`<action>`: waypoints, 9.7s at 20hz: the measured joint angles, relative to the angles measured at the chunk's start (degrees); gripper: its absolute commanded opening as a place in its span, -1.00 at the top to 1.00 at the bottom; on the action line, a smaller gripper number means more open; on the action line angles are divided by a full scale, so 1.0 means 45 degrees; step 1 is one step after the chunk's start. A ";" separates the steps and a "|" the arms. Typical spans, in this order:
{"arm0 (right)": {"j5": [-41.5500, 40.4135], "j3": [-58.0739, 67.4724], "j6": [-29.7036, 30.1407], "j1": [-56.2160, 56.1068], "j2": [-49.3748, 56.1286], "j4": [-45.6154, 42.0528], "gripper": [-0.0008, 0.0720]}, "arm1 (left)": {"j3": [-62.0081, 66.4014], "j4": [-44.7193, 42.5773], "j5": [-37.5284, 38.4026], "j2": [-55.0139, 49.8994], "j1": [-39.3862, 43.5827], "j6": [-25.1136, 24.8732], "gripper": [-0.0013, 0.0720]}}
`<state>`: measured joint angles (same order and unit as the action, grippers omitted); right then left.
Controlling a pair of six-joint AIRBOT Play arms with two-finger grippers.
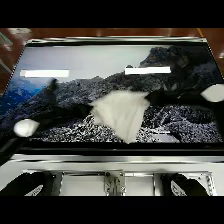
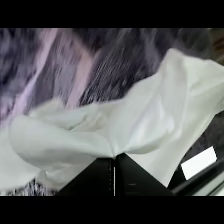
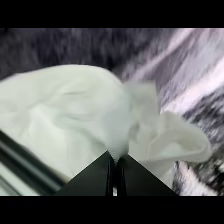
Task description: Fold the shirts.
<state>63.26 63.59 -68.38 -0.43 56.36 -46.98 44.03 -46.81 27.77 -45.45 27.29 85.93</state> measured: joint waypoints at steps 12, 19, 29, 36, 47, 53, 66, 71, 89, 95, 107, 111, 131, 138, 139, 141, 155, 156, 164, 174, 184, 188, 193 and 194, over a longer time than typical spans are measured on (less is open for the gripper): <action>-0.3823 0.5620 -0.0559 0.1001 -0.4376 0.2079 0.81 | 0.6343 -0.2467 0.0782 0.4809 -0.1418 -0.0374 0.86; -0.4983 0.6037 -0.0427 0.1015 -0.3317 0.1617 0.81 | 0.6669 -0.4007 0.1632 0.3711 -0.1569 -0.0529 0.86; 0.1666 0.4507 -0.3735 0.1015 0.1642 -0.4609 0.81 | 0.5989 -0.5299 0.2871 -0.0656 -0.3118 0.0607 0.86; -0.1525 0.3580 -0.3871 0.1035 0.5678 -0.2841 0.81 | 0.4983 -0.3939 0.3094 -0.5372 -0.2866 0.0831 0.86; -0.1433 0.3502 -0.2637 0.2375 0.5765 -0.3104 -0.76 | 0.5659 -0.2244 0.7917 -0.7091 -0.5950 0.0646 -0.85; 0.1914 0.2239 -0.2025 0.4619 0.5255 -0.3866 -0.77 | 0.2351 -0.1632 1.0282 -0.5756 -0.7514 0.0131 -0.85; 0.1180 0.0447 -0.1661 0.4736 0.6965 -0.1443 -0.77 | -0.2050 0.3099 0.3832 -0.6747 -0.3050 -0.0267 -0.64; 0.0913 0.0418 -0.1603 0.4697 0.7859 -0.0690 -0.77 | -0.2079 0.3653 0.2798 -0.7572 -0.2710 -0.0277 0.54; -0.1797 0.2535 0.0680 0.1656 0.5605 -0.0189 0.81 | 0.3653 0.0369 0.4760 -0.3750 -0.6606 -0.1141 0.86; -0.2438 0.5139 0.1865 0.1642 0.0665 -0.0879 0.81 | 1.0661 -0.0107 0.5688 -0.1462 -0.8485 -0.1243 0.86; 0.3123 0.4444 -0.1326 0.1632 -0.3143 -0.3560 0.81 | 1.4430 -0.2637 0.9408 -0.1253 -0.9136 -0.0233 0.86; 0.3589 0.0777 -0.2433 0.1632 -0.3152 -0.4129 0.81 | 1.1628 -0.3143 1.0448 -0.1797 -0.9141 -0.0194 0.86; -0.9233 -0.3395 -0.2696 0.0282 0.3988 0.1001 -0.84 | 0.6368 -0.1651 0.7140 -0.9034 -0.7271 0.0398 -0.66; -0.2380 -0.1583 -0.2356 0.5071 0.2696 -0.2535 -0.82 | 0.5770 -0.3643 1.3488 -0.6868 -1.1060 -0.0073 -0.68; -0.1394 -0.1496 -0.2220 0.5615 0.2783 -0.2720 -0.82 | 0.4843 -0.3575 1.3731 -0.6436 -1.1366 -0.0253 -0.68; 0.0058 -0.1394 -0.1928 0.6227 0.3079 -0.2905 -0.83 | 0.2803 -0.2875 1.3629 -0.5765 -1.1560 -0.0704 -0.68; 0.1807 -0.1277 -0.1190 0.6941 0.5421 -0.1370 -0.84 | -0.4342 0.1302 0.8000 -0.5523 -0.7524 -0.1817 -0.67; 0.1812 -0.1277 -0.1180 0.6941 0.5518 -0.1365 -0.84 | -0.4381 0.1569 0.7776 -0.5668 -0.7261 -0.1821 -0.66; 0.1763 -0.1273 -0.1020 0.6649 0.6125 -0.1447 -0.84 | -0.4483 0.4425 0.4726 -0.6683 -0.4964 -0.1860 0.82; 0.1025 -0.1268 -0.0899 0.4269 0.7752 -0.1914 -0.84 | -0.4095 0.4906 0.3546 -0.4969 -0.4114 -0.2545 0.86; 0.0058 -0.0971 -0.1146 0.2108 0.8602 -0.1321 0.82 | -0.2395 0.4619 0.3589 -0.2973 -0.4206 -0.2623 0.86; 0.0593 0.0398 -0.0243 0.1972 0.7514 -0.1219 0.81 | -0.0223 0.3172 0.4255 -0.2327 -0.4949 -0.2647 0.87; 0.0223 0.3483 0.0505 0.2637 0.3497 -0.1005 0.81 | 0.5246 0.0942 0.5620 -0.0826 -0.6363 -0.2671 0.86; -0.0243 0.4070 0.0534 0.2807 0.2545 -0.1005 0.82 | 0.6577 0.0685 0.5736 -0.0525 -0.6611 -0.2671 0.86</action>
<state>62.17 81.91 -65.98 12.21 67.81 -51.51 73.63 -43.72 53.58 -47.81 -2.46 73.91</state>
